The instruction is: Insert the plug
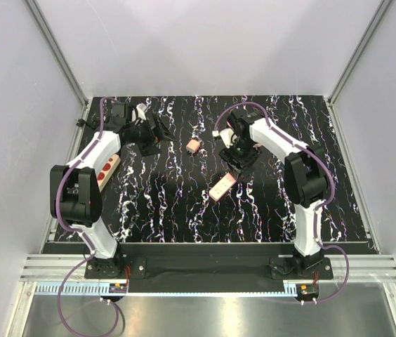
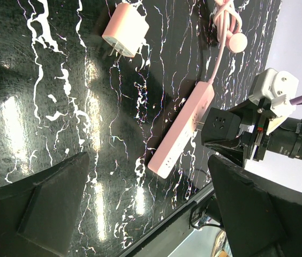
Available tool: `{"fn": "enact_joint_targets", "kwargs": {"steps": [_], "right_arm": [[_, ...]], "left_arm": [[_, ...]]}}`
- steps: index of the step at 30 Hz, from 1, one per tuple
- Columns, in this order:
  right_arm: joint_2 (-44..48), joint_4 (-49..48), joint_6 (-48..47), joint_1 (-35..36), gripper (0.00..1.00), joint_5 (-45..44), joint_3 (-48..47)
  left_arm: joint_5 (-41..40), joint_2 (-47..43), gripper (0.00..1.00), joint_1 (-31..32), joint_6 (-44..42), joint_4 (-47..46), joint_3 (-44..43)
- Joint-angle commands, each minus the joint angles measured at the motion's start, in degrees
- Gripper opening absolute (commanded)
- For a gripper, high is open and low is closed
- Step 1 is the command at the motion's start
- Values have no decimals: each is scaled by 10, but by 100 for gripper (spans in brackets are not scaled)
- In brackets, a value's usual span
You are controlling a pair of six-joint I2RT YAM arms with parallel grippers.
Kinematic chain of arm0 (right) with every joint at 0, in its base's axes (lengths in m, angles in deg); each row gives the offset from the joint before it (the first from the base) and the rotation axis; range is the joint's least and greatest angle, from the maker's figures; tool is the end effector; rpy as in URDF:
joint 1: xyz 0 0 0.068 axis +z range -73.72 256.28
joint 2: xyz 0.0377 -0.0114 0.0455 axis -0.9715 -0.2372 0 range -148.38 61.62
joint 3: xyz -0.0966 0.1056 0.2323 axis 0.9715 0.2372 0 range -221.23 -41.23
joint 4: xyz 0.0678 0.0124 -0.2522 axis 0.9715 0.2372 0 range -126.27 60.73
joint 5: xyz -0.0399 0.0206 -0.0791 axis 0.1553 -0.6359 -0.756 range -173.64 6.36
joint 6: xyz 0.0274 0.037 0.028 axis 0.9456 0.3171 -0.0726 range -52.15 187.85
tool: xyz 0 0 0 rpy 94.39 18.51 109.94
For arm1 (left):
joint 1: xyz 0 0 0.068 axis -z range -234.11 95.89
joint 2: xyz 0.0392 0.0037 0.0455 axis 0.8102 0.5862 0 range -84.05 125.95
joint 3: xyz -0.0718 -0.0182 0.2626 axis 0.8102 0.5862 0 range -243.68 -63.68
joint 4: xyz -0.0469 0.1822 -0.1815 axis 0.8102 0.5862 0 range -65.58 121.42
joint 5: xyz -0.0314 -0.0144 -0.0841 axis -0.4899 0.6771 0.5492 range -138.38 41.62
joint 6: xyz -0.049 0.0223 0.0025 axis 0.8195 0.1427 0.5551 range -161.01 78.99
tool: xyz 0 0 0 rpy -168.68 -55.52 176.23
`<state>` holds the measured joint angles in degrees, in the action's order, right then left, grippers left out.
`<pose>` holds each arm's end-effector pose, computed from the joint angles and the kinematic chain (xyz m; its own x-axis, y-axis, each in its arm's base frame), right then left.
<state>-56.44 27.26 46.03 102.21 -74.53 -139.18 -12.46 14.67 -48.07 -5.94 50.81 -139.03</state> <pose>0.3636 0.1831 0.2101 -0.6634 -0.7307 -0.1614 -0.7477 0.6557 0.1048 0.3709 -0.0603 0.2539 -0.8868 -0.3740 -0.2715 -0.0579 0.6727 -0.7377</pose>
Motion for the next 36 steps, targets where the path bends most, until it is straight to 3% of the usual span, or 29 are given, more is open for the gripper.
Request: {"fn": "enact_joint_targets", "kwargs": {"steps": [1,16,27,36], "right_arm": [[-10,5,11,7,0,15,-24],[-45,34,29,6,0,1,-87],[-61,41,38,11,0,-5,-77],[-91,107,40,24,0,-5,-108]], "left_arm": [[20,-25,99,-5,6,-21,3],[25,-26,99,-7,7,-24,3],[27,-24,99,-9,9,-24,4],[28,-20,99,-12,11,-26,5]]}}
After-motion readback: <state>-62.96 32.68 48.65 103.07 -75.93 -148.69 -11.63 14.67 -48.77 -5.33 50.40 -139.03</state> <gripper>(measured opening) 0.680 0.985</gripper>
